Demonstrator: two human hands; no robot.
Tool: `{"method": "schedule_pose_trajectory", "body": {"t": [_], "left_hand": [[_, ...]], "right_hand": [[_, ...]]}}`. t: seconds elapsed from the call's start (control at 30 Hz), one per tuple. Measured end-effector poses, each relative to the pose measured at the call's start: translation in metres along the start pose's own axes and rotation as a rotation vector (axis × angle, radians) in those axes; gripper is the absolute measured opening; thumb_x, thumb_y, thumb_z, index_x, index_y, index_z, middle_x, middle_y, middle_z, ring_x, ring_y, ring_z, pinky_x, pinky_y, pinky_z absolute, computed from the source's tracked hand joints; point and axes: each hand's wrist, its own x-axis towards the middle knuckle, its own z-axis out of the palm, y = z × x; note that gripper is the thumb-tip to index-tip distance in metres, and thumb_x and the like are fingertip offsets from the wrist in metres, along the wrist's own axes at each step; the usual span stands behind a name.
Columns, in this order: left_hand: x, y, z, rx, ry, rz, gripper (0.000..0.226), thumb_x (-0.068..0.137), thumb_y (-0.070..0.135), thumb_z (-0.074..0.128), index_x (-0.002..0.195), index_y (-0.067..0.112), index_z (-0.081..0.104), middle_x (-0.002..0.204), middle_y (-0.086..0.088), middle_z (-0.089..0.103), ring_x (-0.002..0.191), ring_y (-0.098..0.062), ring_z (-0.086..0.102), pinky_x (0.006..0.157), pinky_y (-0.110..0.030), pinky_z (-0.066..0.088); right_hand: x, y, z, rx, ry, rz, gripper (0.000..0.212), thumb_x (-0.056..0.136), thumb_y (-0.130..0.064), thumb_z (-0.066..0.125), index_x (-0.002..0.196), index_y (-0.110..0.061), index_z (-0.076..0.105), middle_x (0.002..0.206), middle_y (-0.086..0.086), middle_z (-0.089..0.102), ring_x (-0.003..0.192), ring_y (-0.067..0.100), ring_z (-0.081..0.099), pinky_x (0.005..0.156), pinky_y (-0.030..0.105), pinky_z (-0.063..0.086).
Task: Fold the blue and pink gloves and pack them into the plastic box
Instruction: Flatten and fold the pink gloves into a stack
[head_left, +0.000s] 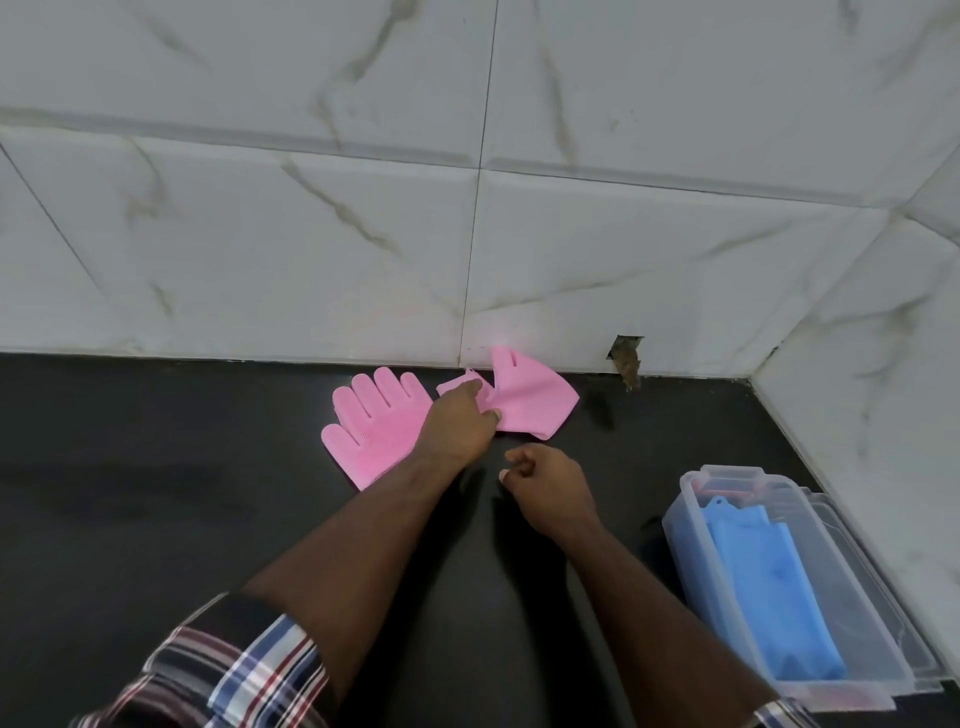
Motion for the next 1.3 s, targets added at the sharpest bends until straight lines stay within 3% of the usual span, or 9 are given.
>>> {"method": "schedule_pose_trajectory", "body": {"t": [0.1, 0.23, 0.43, 0.57, 0.63, 0.83, 1.1, 1.2, 1.3], "left_hand": [[0.009, 0.005, 0.010, 0.004, -0.035, -0.012, 0.046, 0.094, 0.024, 0.061, 0.138, 0.011, 0.054, 0.131, -0.008, 0.065, 0.124, -0.026, 0.057, 0.091, -0.024, 0.038], [0.002, 0.010, 0.023, 0.024, -0.055, 0.010, 0.049, 0.093, 0.017, 0.060, 0.141, 0.013, 0.053, 0.129, -0.010, 0.066, 0.120, -0.024, 0.059, 0.098, -0.026, 0.041], [-0.048, 0.014, 0.035, 0.201, -0.143, 0.350, 0.052, 0.089, 0.010, 0.051, 0.138, 0.026, 0.058, 0.115, -0.007, 0.070, 0.106, -0.026, 0.064, 0.089, -0.033, 0.049], [-0.089, -0.002, 0.039, 0.479, -0.177, 0.540, 0.048, 0.091, 0.019, 0.049, 0.134, 0.041, 0.058, 0.108, -0.004, 0.065, 0.102, -0.027, 0.060, 0.080, -0.039, 0.052], [-0.106, -0.016, 0.042, 0.604, -0.201, 0.599, 0.046, 0.093, 0.025, 0.051, 0.134, 0.047, 0.054, 0.105, -0.002, 0.063, 0.099, -0.027, 0.057, 0.080, -0.041, 0.052], [-0.146, -0.040, 0.056, 0.631, -0.239, 0.551, 0.041, 0.094, 0.027, 0.046, 0.134, 0.037, 0.055, 0.116, 0.000, 0.065, 0.105, -0.027, 0.057, 0.087, -0.042, 0.050], [-0.175, -0.042, 0.062, -0.014, -0.114, 0.066, 0.008, 0.094, 0.030, 0.059, 0.095, 0.023, 0.063, 0.091, 0.007, 0.067, 0.090, -0.015, 0.063, 0.076, -0.025, 0.042], [-0.177, -0.040, 0.058, -0.080, -0.137, 0.014, 0.024, 0.094, 0.028, 0.062, 0.117, 0.024, 0.059, 0.104, 0.007, 0.065, 0.098, -0.016, 0.062, 0.085, -0.026, 0.044], [-0.187, -0.038, 0.059, 0.091, -0.285, 0.264, 0.052, 0.094, 0.015, 0.054, 0.142, 0.035, 0.050, 0.134, 0.015, 0.060, 0.122, -0.013, 0.056, 0.102, -0.025, 0.041]], "right_hand": [[-0.004, 0.009, -0.005, 0.022, 0.018, 0.005, 0.024, 0.087, -0.025, 0.067, 0.111, -0.024, 0.072, 0.105, -0.009, 0.072, 0.096, 0.007, 0.065, 0.083, 0.020, 0.047], [-0.015, 0.015, -0.015, 0.070, 0.043, 0.019, 0.018, 0.088, -0.023, 0.066, 0.105, -0.025, 0.072, 0.098, -0.011, 0.072, 0.085, 0.005, 0.067, 0.070, 0.017, 0.048], [-0.045, 0.030, -0.029, 0.162, 0.091, 0.081, 0.011, 0.089, -0.019, 0.065, 0.095, -0.026, 0.072, 0.081, -0.012, 0.072, 0.063, 0.002, 0.068, 0.052, 0.012, 0.049], [-0.070, 0.046, -0.034, 0.119, 0.072, 0.148, 0.012, 0.085, -0.025, 0.065, 0.078, -0.019, 0.073, 0.073, -0.003, 0.072, 0.069, 0.014, 0.069, 0.072, 0.036, 0.059], [-0.083, 0.051, -0.035, 0.113, -0.019, 0.198, 0.017, 0.084, -0.027, 0.066, 0.073, -0.017, 0.072, 0.069, 0.000, 0.072, 0.068, 0.016, 0.069, 0.073, 0.038, 0.060], [-0.116, 0.063, -0.034, 0.124, -0.128, 0.276, 0.013, 0.081, -0.022, 0.070, 0.074, -0.013, 0.075, 0.069, 0.004, 0.073, 0.057, 0.013, 0.065, 0.066, 0.031, 0.059], [-0.143, 0.069, -0.035, 0.202, -0.073, 0.259, 0.006, 0.088, -0.022, 0.069, 0.091, -0.017, 0.070, 0.082, 0.003, 0.072, 0.070, 0.014, 0.069, 0.077, 0.036, 0.061], [-0.150, 0.072, -0.032, 0.176, -0.076, 0.184, 0.032, 0.087, -0.025, 0.070, 0.117, -0.020, 0.061, 0.092, 0.000, 0.069, 0.076, 0.011, 0.067, 0.074, 0.029, 0.057], [-0.157, 0.070, -0.027, 0.109, -0.018, 0.028, 0.045, 0.086, -0.027, 0.070, 0.128, -0.020, 0.056, 0.100, -0.004, 0.067, 0.087, 0.009, 0.062, 0.076, 0.023, 0.047]]}}
